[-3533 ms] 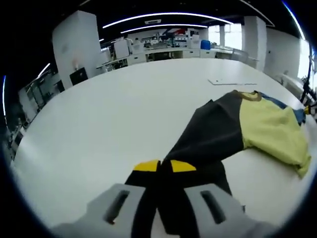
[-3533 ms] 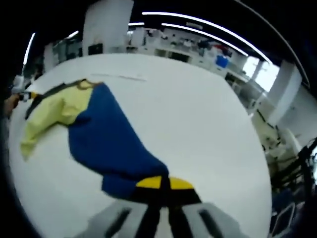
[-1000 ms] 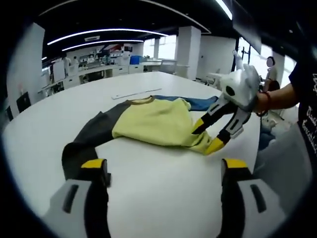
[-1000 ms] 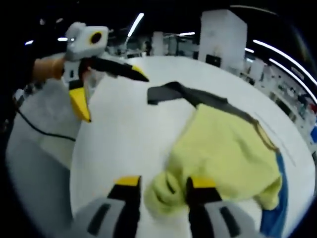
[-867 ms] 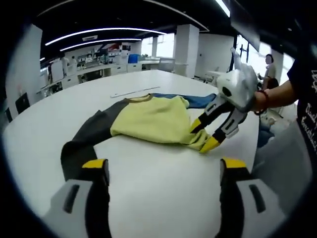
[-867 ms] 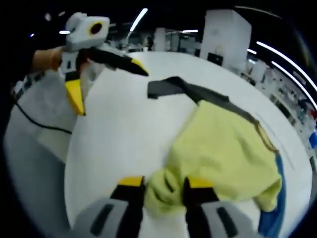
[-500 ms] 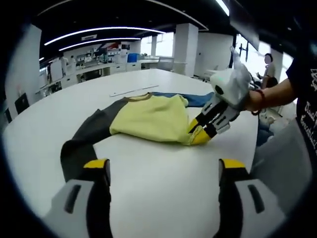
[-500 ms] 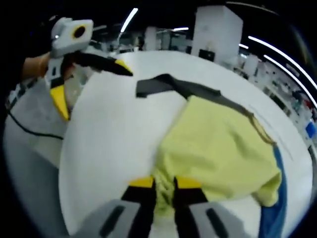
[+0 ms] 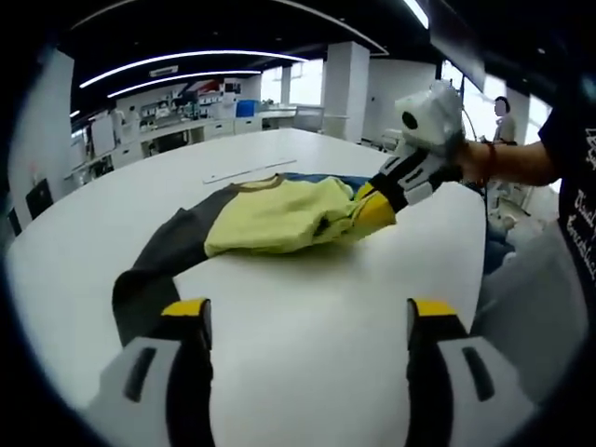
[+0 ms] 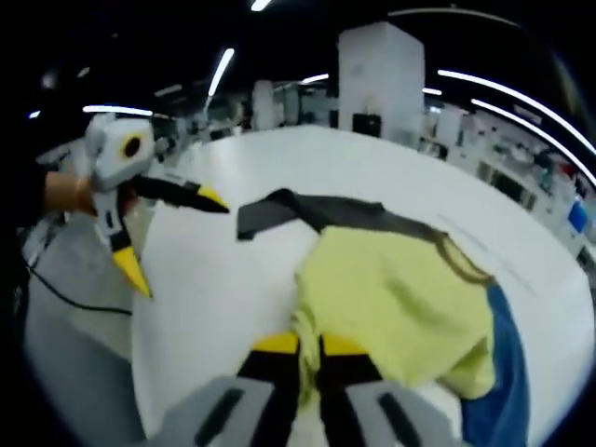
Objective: Fold the garment on the visible template until the final outline fits inside the template.
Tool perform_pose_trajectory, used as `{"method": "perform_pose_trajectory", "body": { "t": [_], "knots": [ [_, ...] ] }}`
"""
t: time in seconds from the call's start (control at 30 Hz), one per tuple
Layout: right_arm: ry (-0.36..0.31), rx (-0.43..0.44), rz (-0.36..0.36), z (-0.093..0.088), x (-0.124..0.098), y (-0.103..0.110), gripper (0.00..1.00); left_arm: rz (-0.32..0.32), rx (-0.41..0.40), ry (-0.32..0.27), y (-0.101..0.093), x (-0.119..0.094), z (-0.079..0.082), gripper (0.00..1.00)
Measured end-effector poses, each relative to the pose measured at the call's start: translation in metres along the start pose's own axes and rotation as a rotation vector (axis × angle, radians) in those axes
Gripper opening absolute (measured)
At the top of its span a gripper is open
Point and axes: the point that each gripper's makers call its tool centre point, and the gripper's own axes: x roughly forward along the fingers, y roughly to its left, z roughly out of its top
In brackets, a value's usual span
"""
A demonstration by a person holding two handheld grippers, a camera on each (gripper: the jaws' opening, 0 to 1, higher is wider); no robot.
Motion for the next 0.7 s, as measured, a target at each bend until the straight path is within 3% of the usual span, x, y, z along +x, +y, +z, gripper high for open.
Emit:
{"method": "perform_pose_trajectory", "body": {
  "t": [0.4,0.7],
  "knots": [
    [-0.064,0.029,-0.107,0.033,-0.001,-0.056,0.02,0.002,-0.005,0.0,0.004,0.002,0.001,0.79],
    [-0.049,0.031,-0.168,0.037,0.017,-0.091,0.02,0.003,-0.016,0.014,0.006,0.005,-0.002,0.77]
  ]
}}
